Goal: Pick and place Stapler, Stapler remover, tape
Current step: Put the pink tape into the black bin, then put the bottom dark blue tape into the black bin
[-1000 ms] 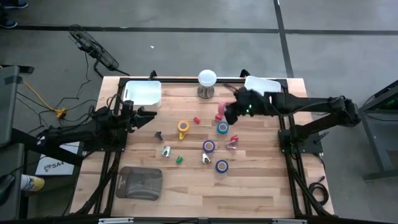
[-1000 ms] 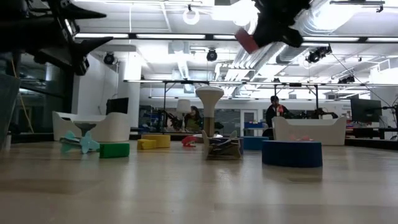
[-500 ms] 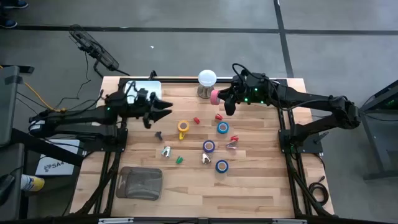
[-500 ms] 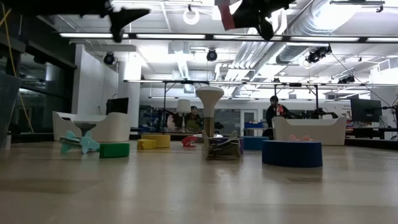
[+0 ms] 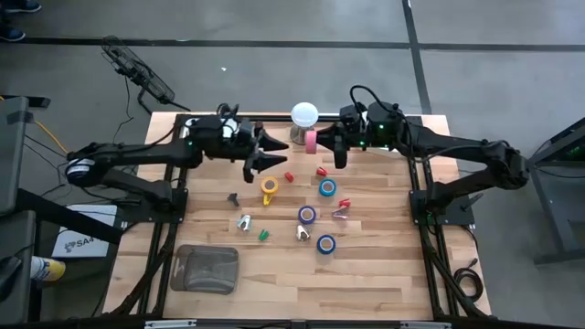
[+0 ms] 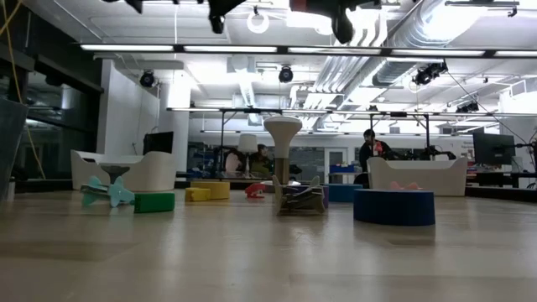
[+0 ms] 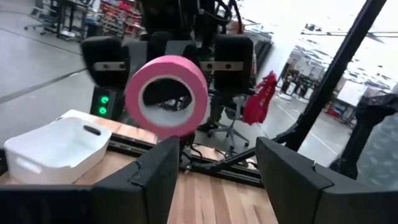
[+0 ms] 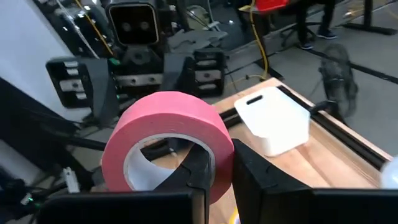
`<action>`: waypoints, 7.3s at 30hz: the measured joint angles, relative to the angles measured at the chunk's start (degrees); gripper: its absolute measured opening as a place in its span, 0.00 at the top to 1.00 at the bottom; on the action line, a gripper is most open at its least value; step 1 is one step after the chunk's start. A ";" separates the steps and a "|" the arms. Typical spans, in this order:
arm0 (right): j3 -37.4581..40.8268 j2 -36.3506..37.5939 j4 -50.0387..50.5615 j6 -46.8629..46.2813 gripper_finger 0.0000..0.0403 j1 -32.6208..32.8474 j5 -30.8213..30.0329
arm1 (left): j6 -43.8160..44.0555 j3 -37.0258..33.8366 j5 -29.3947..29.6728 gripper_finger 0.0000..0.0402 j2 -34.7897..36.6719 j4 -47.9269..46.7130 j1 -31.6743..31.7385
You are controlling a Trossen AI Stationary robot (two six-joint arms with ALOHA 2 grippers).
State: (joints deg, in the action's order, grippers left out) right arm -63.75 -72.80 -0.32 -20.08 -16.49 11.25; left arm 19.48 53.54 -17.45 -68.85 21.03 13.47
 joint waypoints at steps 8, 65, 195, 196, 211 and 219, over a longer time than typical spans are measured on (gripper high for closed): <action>0.02 -2.57 -4.25 -2.46 0.93 0.85 2.01 | -0.81 3.45 0.36 0.48 -3.52 -0.23 0.01; 0.04 -6.43 -9.32 -6.66 0.64 1.41 -5.37 | 0.22 3.54 1.54 0.91 -2.52 -6.16 -0.05; 2.26 0.01 32.23 18.92 0.63 19.79 -4.91 | 43.53 21.27 53.06 0.45 -7.74 -90.62 -53.96; 2.75 0.01 32.18 18.82 0.63 20.99 -5.17 | 43.30 21.27 54.02 0.45 -7.74 -90.68 -53.96; 10.05 -4.05 29.05 11.34 0.53 35.54 -9.90 | 42.04 21.27 57.68 0.45 -7.74 -90.59 -53.94; 8.09 -16.46 26.83 12.59 0.44 38.34 -9.25 | 41.84 21.27 56.81 0.45 -7.74 -90.57 -53.94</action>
State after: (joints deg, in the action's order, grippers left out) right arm -55.66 -89.27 26.50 -7.49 21.85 2.00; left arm 61.32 74.81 39.35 -76.60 -69.54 -40.47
